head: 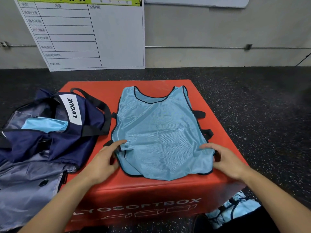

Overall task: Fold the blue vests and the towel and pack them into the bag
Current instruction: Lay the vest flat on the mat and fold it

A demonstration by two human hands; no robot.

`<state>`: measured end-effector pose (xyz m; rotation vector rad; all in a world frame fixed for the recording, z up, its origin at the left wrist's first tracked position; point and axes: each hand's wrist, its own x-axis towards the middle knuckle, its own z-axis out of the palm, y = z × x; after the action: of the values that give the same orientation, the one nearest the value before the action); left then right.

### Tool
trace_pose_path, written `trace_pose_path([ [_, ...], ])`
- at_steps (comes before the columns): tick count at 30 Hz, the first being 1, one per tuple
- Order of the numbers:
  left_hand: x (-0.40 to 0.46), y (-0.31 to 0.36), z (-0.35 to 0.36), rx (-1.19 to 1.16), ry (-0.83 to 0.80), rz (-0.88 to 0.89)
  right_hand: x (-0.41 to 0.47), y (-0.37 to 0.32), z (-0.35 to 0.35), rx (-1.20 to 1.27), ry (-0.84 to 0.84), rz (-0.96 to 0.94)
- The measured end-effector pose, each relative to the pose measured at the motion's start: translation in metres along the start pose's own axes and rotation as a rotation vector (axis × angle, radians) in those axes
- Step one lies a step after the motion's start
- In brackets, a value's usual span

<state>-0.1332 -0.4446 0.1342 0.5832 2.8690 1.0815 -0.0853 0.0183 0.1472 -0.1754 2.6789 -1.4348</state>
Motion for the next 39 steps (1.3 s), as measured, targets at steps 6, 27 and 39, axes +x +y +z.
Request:
trace_pose_path([
  [6, 0.0, 0.001, -0.003, -0.097, -0.036, 0.04, 0.001, -0.007, -0.003, -0.045, -0.02, -0.026],
  [27, -0.029, 0.006, -0.029, -0.208, -0.146, -0.004, -0.012, -0.003, -0.028, 0.067, -0.196, 0.061],
  [39, 0.014, 0.007, -0.014, -0.376, 0.404, -0.231, 0.021, -0.017, -0.001, 0.359, 0.274, 0.045],
])
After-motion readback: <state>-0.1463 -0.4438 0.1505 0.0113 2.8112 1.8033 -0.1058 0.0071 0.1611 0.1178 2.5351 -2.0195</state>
